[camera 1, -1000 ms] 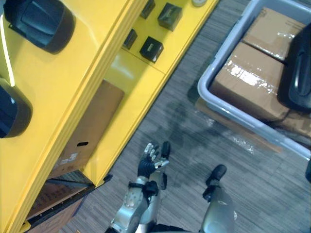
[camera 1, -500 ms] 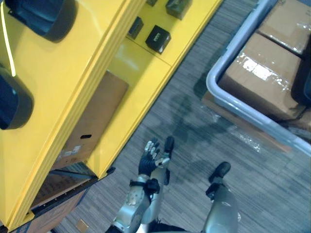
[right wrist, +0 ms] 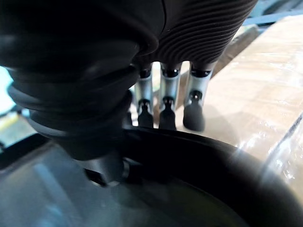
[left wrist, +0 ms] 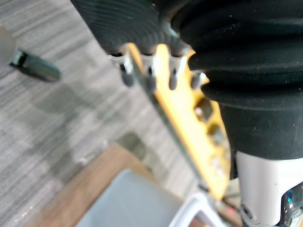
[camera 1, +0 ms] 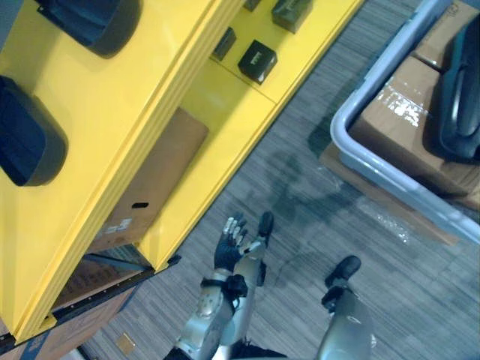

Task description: Walk over and take plastic housings, then place them on the shelf

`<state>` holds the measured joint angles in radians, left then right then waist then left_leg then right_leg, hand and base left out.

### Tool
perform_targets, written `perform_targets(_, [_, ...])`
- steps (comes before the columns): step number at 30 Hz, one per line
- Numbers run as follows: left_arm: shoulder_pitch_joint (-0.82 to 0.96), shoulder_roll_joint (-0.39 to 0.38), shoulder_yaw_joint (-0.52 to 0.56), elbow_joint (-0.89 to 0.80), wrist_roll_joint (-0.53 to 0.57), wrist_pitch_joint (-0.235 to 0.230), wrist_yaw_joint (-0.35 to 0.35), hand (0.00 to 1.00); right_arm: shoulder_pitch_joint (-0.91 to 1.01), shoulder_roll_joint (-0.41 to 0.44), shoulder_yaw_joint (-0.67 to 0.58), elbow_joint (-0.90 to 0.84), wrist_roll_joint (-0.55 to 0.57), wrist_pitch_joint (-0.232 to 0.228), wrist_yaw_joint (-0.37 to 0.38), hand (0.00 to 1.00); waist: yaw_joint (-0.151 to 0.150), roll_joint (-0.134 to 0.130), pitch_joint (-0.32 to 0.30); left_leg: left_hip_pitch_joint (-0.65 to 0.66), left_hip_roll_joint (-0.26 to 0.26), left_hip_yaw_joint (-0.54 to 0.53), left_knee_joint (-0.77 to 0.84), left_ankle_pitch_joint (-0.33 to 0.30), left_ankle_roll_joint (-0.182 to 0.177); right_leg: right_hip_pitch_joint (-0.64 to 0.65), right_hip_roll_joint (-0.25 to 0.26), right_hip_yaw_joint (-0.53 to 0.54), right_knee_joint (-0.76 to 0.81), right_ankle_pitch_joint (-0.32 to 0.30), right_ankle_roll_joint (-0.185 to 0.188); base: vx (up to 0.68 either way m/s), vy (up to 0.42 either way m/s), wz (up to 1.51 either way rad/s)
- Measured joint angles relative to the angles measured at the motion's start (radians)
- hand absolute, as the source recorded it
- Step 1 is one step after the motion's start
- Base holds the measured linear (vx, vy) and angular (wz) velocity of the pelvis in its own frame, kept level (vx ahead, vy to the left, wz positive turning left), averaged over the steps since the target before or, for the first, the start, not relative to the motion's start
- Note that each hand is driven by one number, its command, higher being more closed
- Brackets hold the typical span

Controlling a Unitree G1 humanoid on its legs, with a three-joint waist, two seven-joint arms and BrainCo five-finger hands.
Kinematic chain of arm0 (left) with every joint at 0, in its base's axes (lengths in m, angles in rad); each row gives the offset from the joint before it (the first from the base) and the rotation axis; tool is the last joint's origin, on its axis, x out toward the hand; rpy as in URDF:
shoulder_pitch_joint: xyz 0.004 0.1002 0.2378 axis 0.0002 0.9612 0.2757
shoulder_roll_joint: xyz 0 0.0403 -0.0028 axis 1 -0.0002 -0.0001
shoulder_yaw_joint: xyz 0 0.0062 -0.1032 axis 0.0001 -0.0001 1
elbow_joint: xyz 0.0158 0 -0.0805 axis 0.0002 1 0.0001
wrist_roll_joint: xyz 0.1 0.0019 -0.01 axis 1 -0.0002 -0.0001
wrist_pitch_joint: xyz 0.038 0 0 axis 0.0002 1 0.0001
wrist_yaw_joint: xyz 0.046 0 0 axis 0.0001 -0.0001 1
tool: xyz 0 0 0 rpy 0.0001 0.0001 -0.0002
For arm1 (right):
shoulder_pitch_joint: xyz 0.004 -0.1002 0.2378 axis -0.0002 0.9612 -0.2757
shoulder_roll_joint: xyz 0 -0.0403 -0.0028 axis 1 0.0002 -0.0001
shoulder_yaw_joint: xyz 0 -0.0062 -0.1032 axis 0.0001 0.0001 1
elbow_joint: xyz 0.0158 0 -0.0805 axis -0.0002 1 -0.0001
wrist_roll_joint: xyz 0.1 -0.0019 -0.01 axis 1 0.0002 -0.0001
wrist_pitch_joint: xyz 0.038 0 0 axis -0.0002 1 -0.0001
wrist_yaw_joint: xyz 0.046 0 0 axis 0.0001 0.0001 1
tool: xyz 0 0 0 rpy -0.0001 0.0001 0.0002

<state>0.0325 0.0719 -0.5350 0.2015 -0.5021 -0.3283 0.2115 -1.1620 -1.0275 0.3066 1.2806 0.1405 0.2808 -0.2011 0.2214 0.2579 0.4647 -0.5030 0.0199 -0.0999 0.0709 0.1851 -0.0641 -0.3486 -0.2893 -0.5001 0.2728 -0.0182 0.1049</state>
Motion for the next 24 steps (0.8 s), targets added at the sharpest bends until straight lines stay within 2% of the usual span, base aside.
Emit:
perform_targets(5, [0.0, 0.001, -0.019, 0.0, 0.0, 0.0, 0.004, 0.0, 0.003, 0.007, -0.049, 0.018, -0.023, 0.049, -0.032, 1.0, 0.012, 0.016, -0.011, 0.0, -0.005, 0.0, -0.004, 0.0, 0.0, 0.001, -0.006, -0.005, 0.0, 0.0, 0.0, -0.05, -0.03, 0.02])
perform_targets(10, [0.002, 0.001, -0.024, 0.0, 0.0, 0.0, 0.005, 0.0, 0.011, 0.013, -0.115, 0.031, -0.047, 0.045, -0.056, 1.0, 0.012, 0.018, -0.013, 0.007, -0.007, 0.0, -0.011, 0.001, 0.001, 0.005, -0.009, -0.005, 0.0, -0.001, 0.002, -0.02, -0.026, 0.0])
perform_targets(15, [0.01, 0.002, -0.026, 0.0, -0.001, -0.008, 0.004, 0.0, 0.03, 0.022, -0.12, 0.047, -0.101, -0.015, -0.142, 1.0, 0.011, 0.018, -0.013, 0.021, -0.007, 0.001, -0.029, 0.006, -0.001, 0.011, -0.009, -0.005, 0.0, -0.004, 0.005, -0.01, -0.051, 0.01])
perform_targets(16, [0.01, 0.002, -0.025, -0.001, -0.001, -0.024, 0.004, 0.0, 0.04, 0.027, -0.118, 0.047, -0.12, -0.041, -0.179, 1.0, 0.01, 0.018, -0.013, 0.029, -0.006, 0.004, -0.03, 0.006, -0.001, 0.016, -0.009, -0.002, -0.001, -0.002, 0.009, 0.0, -0.048, -0.02])
perform_targets(19, [0.01, 0.002, -0.009, -0.021, 0.0, -0.042, 0.01, 0.0, 0.053, 0.03, -0.105, 0.032, -0.151, -0.078, -0.218, 1.0, 0.006, 0.017, -0.013, 0.047, -0.005, 0.01, -0.038, 0.006, -0.001, 0.028, -0.008, 0.005, -0.003, -0.002, 0.009, -0.01, -0.043, -0.04])
perform_targets(24, [0.009, 0.01, 0.073, -0.073, 0.008, -0.062, 0.029, 0.0, 0.094, 0.037, -0.077, -0.095, -0.187, -0.139, -0.261, 1.0, -0.026, 0.009, -0.006, 0.081, 0.002, 0.028, -0.051, 0.006, -0.001, 0.047, -0.005, 0.015, -0.005, -0.002, 0.009, -0.04, -0.053, -0.09])
